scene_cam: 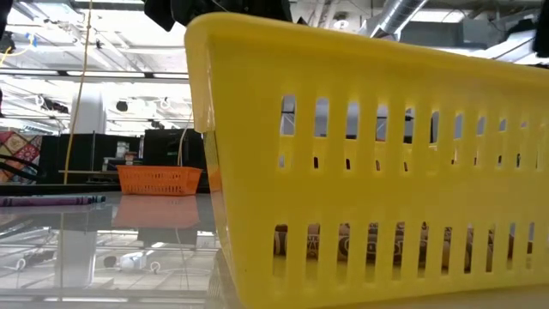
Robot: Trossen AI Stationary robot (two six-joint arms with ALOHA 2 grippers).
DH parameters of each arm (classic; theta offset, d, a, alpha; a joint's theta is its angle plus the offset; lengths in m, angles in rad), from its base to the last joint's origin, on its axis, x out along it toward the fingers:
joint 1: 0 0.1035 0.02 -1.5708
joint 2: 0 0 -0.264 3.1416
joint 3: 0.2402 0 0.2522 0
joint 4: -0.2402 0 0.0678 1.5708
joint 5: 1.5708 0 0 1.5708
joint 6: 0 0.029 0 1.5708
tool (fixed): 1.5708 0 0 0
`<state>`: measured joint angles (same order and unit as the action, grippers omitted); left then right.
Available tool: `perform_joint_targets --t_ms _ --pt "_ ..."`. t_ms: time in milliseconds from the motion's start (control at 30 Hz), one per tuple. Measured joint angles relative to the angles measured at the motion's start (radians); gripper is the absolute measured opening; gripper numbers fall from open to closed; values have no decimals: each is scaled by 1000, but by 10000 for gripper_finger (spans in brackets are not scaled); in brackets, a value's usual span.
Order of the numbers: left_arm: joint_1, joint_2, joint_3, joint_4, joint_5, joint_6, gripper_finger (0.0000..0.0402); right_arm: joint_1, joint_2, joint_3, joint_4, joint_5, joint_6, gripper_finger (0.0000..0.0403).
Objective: Sort crayons
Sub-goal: Put the green crayon into the green bin
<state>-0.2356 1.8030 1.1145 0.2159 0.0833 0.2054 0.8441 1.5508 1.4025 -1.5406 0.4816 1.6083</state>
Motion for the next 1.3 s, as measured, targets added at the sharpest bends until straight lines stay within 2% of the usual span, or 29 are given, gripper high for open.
perform_joint_targets --t_ms 400,833,1167,1300 --pt "0 0 0 0 25 17 69 -219 -75 0 -20 68 -282 128" --pt "-8 0 0 2 43 21 69 -504 -162 0 -23 73 -544 130" --pt "-16 0 0 0 42 36 69 -750 -164 0 -29 61 -767 170" --pt "-19 0 0 0 42 36 69 -855 -167 0 -29 45 -865 173"
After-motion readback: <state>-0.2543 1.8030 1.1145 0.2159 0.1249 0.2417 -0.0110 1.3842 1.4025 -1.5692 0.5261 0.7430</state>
